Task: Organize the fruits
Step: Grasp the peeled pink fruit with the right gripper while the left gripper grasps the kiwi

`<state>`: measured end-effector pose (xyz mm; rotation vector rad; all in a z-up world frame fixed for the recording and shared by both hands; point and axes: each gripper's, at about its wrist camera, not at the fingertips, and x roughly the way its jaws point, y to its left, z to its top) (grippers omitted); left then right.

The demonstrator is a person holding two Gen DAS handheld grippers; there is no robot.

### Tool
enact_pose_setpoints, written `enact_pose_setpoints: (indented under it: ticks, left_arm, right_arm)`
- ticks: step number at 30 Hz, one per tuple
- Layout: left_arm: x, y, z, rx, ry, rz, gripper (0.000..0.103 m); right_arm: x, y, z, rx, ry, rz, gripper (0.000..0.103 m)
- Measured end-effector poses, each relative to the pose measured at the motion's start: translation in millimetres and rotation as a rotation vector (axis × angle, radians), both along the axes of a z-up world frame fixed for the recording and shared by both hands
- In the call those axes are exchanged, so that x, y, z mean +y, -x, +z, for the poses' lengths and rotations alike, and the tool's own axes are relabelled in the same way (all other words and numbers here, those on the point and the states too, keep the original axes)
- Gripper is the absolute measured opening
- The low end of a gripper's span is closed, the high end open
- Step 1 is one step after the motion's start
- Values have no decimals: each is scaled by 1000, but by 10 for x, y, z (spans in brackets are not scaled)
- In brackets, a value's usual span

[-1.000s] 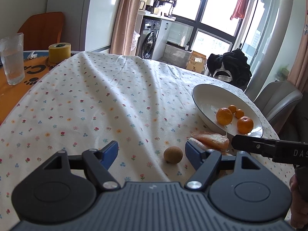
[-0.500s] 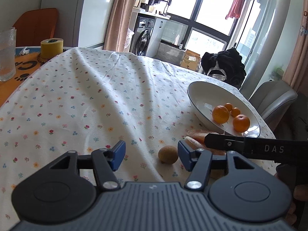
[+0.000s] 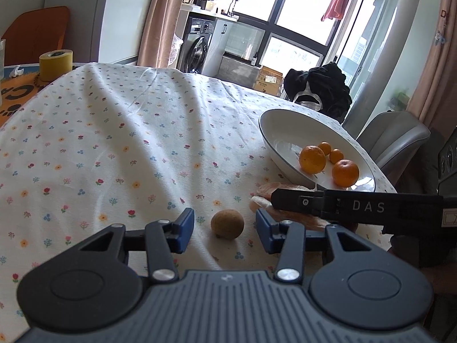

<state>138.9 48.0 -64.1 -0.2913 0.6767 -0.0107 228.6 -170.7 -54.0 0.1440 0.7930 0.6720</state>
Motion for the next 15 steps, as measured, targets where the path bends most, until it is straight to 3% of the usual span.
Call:
enact_pose_setpoints:
  ticks: [7, 10, 15]
  left_arm:
    - [-57, -106, -92, 28, 18, -12, 37]
    - [-63, -110, -102, 26, 14, -4, 26]
    - [-28, -73, -79, 22, 22, 5, 25]
  right_arm:
    - [33, -39, -55, 19, -13, 13, 42]
    - [39, -34, -57, 16, -13, 17, 40]
    - [20, -39, -64, 14, -21, 19, 38]
